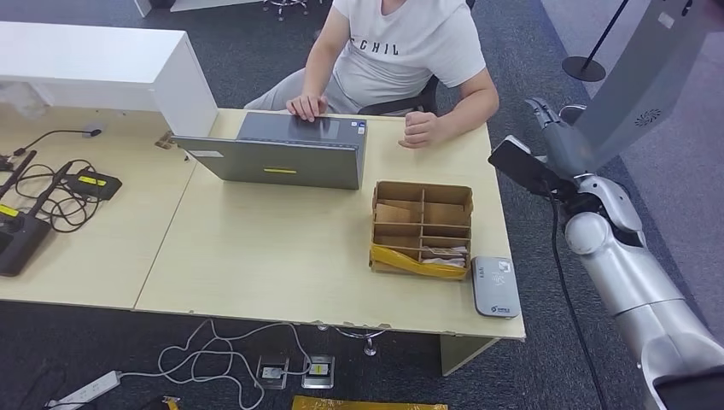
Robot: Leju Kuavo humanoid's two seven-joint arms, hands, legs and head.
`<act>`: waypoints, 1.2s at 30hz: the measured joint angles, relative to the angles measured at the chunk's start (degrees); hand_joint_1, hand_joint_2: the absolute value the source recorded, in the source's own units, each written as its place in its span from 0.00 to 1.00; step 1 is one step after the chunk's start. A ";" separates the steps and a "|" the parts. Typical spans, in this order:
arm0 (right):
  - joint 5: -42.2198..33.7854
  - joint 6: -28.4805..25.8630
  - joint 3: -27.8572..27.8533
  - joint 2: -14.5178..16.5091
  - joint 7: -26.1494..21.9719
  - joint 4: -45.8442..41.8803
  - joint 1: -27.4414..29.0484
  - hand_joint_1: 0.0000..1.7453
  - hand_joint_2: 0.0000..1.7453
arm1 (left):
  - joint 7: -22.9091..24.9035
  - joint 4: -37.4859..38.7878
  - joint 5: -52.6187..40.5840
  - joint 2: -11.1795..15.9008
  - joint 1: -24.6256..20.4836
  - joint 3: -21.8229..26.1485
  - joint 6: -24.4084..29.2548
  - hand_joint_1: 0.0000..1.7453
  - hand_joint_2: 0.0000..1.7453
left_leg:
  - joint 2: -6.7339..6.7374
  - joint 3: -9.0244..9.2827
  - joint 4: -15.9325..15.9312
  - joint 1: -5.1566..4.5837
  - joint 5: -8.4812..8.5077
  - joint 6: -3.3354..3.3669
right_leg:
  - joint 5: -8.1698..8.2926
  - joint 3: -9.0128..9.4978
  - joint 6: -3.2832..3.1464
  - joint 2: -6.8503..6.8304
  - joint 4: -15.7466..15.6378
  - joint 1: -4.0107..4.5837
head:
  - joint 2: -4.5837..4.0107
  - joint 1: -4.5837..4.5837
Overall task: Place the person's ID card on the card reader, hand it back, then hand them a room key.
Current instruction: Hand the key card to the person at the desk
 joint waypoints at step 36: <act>3.12 14.79 -4.99 -15.46 18.83 -40.63 23.07 0.00 1.00 | -0.02 0.04 2.42 0.33 0.04 -1.24 0.37 0.00 0.00 | 0.02 -0.01 -0.02 0.01 -0.07 -0.01 | 0.00 0.02 0.00 0.02 -0.01 0.01 | 0.00 0.00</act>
